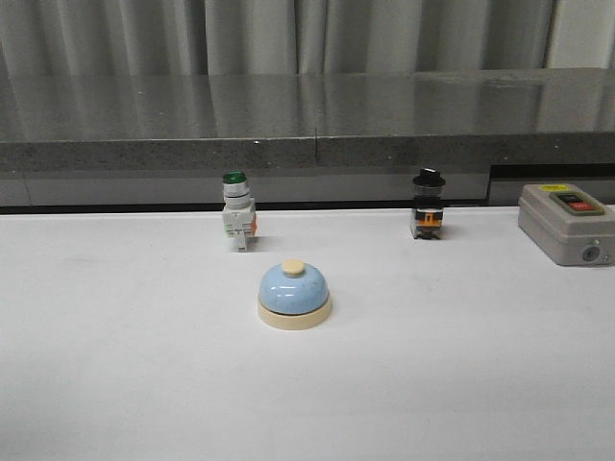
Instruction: Place and press bell with both arms
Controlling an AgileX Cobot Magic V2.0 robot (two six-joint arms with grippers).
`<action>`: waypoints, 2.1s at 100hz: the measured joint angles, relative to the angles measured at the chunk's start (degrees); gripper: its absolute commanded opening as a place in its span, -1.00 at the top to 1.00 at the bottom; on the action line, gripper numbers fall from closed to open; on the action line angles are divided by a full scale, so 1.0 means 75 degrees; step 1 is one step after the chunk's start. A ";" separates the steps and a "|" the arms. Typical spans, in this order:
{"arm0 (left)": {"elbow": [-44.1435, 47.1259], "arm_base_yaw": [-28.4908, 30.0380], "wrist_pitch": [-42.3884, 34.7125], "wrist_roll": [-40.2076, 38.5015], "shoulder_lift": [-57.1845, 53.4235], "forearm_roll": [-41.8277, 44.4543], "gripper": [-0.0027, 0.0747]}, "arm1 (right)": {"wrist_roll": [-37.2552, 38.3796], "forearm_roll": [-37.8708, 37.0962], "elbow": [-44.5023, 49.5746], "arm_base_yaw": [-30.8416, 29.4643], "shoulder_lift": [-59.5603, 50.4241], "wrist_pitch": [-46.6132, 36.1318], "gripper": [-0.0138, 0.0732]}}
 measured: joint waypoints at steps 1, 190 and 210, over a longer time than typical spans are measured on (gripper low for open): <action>0.0067 0.0000 -0.0021 0.0000 -0.0052 0.0000 0.98 | 0.0000 0.0000 0.0000 0.0000 0.0000 0.0000 0.84; 0.6497 0.0000 -0.4213 0.0053 -0.7372 0.0220 0.98 | 0.0000 0.0000 0.0000 -0.0016 0.0000 0.0000 0.84; 0.6497 0.0000 -0.4202 0.0053 -0.7372 0.0220 0.98 | 0.0000 0.0000 0.0000 -0.0016 0.0000 0.0000 0.84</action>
